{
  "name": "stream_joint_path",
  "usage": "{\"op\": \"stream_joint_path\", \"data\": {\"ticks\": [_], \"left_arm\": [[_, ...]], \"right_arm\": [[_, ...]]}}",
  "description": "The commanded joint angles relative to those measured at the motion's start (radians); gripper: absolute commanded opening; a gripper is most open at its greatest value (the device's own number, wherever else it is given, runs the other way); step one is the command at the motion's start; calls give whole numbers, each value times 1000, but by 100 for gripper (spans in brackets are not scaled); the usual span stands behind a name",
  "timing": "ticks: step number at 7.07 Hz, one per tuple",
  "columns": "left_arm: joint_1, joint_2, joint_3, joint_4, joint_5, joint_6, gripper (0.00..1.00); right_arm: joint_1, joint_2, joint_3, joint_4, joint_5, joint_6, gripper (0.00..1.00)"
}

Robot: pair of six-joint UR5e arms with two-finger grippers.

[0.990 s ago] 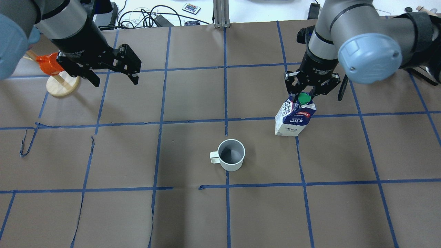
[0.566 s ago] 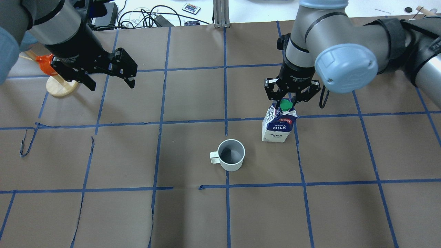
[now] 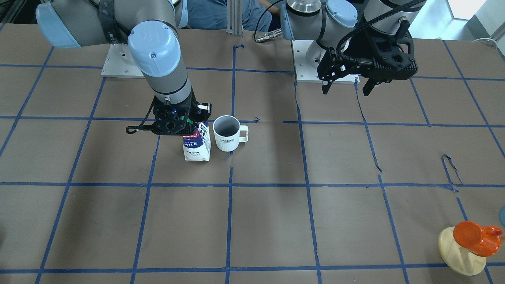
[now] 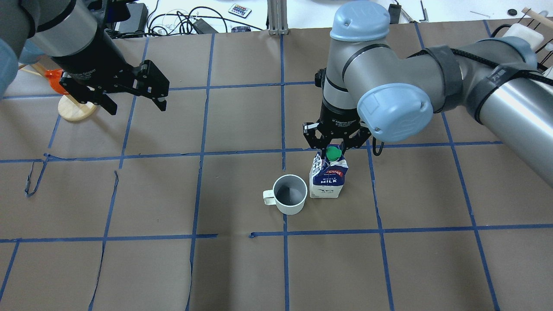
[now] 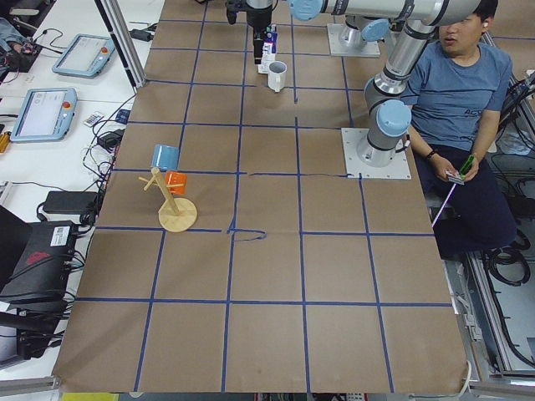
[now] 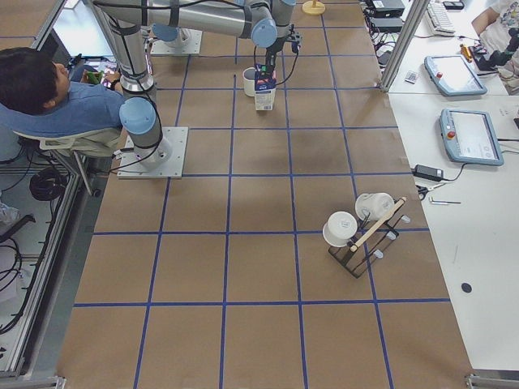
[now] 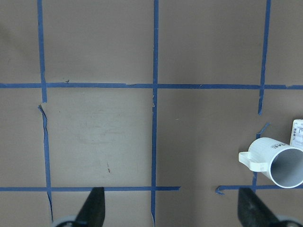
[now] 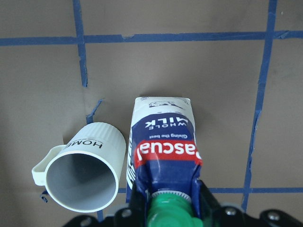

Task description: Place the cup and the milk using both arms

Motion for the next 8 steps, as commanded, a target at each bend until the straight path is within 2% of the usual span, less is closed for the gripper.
{"op": "stream_joint_path", "data": {"ticks": [1, 2, 3, 4, 5, 7, 8], "left_arm": [[0, 1, 0, -9, 1, -2, 100], [0, 1, 0, -11, 1, -2, 100], [0, 1, 0, -11, 1, -2, 100], [0, 1, 0, -9, -2, -2, 100], [2, 1, 0, -9, -2, -2, 100], [2, 1, 0, -9, -3, 1, 100], [2, 1, 0, -9, -3, 1, 100]], "right_arm": [[4, -1, 6, -1, 12, 5, 19], [13, 0, 6, -1, 30, 5, 20], [17, 2, 8, -1, 35, 5, 37], [17, 2, 6, -4, 33, 6, 87], [15, 3, 3, -5, 21, -9, 100], [-9, -3, -12, -5, 12, -12, 100], [-35, -9, -44, 5, -58, -20, 100]]}}
